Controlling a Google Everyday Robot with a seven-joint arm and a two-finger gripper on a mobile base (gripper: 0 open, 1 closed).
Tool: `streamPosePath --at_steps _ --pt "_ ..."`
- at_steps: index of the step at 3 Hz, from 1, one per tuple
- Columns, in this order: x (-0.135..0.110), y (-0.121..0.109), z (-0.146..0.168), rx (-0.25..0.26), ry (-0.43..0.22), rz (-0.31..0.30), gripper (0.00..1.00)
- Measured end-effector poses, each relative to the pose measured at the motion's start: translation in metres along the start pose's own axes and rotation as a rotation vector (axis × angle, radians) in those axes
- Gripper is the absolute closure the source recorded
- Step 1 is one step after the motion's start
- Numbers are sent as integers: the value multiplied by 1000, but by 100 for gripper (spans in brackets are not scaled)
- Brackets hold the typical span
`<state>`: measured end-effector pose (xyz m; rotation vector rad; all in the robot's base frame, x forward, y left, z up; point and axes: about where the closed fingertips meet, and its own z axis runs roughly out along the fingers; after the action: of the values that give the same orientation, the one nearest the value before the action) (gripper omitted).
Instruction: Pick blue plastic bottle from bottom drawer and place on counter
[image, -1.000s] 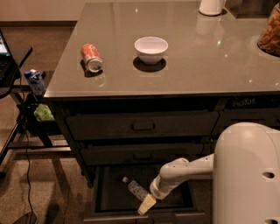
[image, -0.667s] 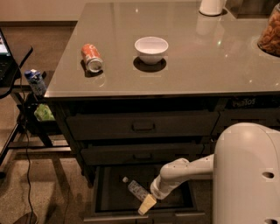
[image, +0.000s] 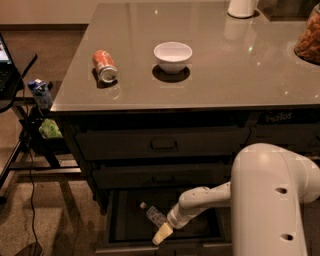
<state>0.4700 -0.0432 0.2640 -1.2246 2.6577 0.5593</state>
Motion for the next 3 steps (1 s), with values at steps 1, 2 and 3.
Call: streamPosePath --at_steps 1,2,3 --pt "-12 -13 24 23 -23 9 0" --pt "-25 -27 44 36 -40 13 0" --pt "-32 -40 61 39 -53 18 0"
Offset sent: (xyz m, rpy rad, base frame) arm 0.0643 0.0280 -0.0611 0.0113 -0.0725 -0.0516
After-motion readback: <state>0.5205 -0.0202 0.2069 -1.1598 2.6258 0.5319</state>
